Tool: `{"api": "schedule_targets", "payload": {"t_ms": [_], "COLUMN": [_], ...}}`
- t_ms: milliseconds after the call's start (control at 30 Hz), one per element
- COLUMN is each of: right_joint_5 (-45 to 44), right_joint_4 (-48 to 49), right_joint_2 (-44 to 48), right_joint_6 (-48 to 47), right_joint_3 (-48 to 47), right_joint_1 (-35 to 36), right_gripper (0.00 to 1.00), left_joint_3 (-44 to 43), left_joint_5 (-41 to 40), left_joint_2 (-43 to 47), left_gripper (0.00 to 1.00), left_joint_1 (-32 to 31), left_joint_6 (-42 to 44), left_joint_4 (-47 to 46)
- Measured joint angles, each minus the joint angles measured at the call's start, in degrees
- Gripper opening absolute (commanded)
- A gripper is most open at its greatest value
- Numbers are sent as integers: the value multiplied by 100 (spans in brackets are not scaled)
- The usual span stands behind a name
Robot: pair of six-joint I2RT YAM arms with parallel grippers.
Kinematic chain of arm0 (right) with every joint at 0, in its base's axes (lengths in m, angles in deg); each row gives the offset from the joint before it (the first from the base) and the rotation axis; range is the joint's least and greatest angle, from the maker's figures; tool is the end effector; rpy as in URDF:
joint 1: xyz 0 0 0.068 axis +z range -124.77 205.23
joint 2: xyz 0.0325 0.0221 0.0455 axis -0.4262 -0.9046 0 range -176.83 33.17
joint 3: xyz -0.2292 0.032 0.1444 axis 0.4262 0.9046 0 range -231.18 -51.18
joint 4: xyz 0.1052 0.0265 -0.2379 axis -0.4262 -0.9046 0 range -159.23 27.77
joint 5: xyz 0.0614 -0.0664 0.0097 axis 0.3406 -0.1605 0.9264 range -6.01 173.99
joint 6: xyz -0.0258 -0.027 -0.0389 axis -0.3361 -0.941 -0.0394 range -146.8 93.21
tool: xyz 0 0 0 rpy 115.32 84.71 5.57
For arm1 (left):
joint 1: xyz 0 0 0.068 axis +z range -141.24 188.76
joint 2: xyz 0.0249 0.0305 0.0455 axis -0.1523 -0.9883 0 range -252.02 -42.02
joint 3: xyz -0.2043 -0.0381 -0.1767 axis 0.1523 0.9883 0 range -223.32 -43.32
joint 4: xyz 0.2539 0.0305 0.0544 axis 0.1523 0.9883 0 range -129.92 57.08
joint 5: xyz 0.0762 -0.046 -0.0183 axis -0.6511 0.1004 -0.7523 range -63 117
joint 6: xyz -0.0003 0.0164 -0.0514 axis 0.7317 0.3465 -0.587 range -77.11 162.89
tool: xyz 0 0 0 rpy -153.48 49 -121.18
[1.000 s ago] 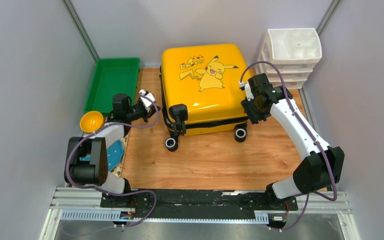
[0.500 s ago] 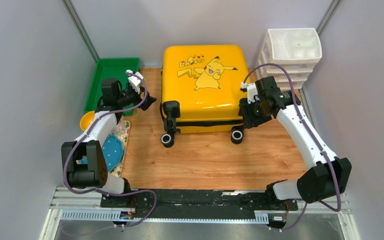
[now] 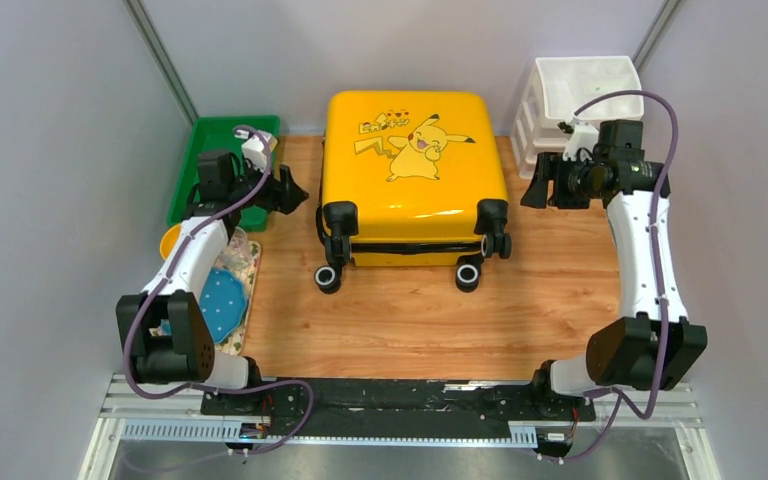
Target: Open, take out, and arrange the luggage
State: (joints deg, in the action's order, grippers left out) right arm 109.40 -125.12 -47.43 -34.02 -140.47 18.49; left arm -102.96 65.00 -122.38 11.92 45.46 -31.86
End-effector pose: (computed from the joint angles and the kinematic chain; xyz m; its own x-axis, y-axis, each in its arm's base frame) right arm 0.2720 -0.0168 0.3842 -0.7810 -0.0221 -0.6241 -0.2435 0.9311 0.2717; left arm 0.3163 -0.0044 0.2940 -0.4579 0.0101 -0.8889 0.5164 0.8169 -0.2568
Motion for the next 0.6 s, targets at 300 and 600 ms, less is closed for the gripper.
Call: {"api": "schedule_targets", "payload": {"t_ms": [300,600], "right_joint_5": [-697,-693], "right_joint_4": [1287,2457], "right_joint_2": [-894,-1709], "right_joint_6": [240,-120], "right_joint_3": [750,1220], "right_joint_1": [201,256], "right_gripper": [35,29], "left_joint_3": [-1314,-2732], "left_joint_5": [-1115,-1469], "left_joint_2": [-1563,-3587], "left_gripper": [77,74], "left_joint_1": [-170,-713], "left_joint_6": [-289,37], "left_joint_4": [-197,-415]}}
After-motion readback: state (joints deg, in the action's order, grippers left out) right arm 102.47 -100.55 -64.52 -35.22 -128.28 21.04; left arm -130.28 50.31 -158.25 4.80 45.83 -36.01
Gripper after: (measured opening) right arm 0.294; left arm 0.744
